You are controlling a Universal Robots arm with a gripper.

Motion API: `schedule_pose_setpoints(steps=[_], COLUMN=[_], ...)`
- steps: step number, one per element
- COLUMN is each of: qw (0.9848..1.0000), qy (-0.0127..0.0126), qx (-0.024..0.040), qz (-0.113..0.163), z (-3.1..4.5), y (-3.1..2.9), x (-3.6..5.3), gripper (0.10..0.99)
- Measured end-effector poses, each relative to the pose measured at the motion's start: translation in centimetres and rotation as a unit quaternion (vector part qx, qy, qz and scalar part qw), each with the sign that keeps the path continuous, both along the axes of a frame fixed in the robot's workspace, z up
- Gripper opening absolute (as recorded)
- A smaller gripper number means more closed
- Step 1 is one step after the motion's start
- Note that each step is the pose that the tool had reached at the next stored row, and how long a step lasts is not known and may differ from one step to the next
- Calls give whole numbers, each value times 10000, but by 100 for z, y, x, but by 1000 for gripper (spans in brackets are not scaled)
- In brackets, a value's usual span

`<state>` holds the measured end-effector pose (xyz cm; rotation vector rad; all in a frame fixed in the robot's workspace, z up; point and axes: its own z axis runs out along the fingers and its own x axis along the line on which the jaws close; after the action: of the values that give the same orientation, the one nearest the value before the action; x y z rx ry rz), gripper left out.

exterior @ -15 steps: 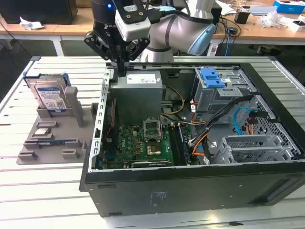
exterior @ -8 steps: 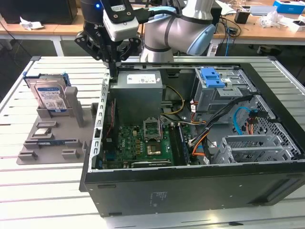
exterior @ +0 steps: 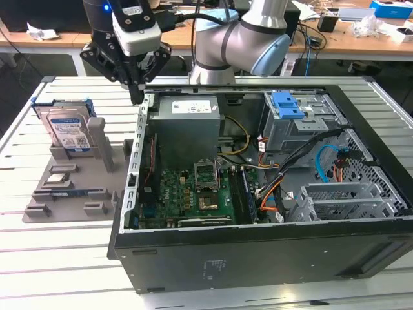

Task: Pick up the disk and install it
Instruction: 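Reach for the disk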

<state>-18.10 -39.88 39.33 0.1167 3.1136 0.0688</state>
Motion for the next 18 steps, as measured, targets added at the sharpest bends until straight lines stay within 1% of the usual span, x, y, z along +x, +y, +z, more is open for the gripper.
schedule_pose_setpoints(steps=[3,6,11,18], qw=[10000,10000,10000,10000], qy=[0,0,0,0], qx=[0,0,0,0], qz=[1,0,0,0], z=[0,0,0,0], y=[0,0,0,0], x=[-48,-141,-245,-358], gripper=[106,106,106,106])
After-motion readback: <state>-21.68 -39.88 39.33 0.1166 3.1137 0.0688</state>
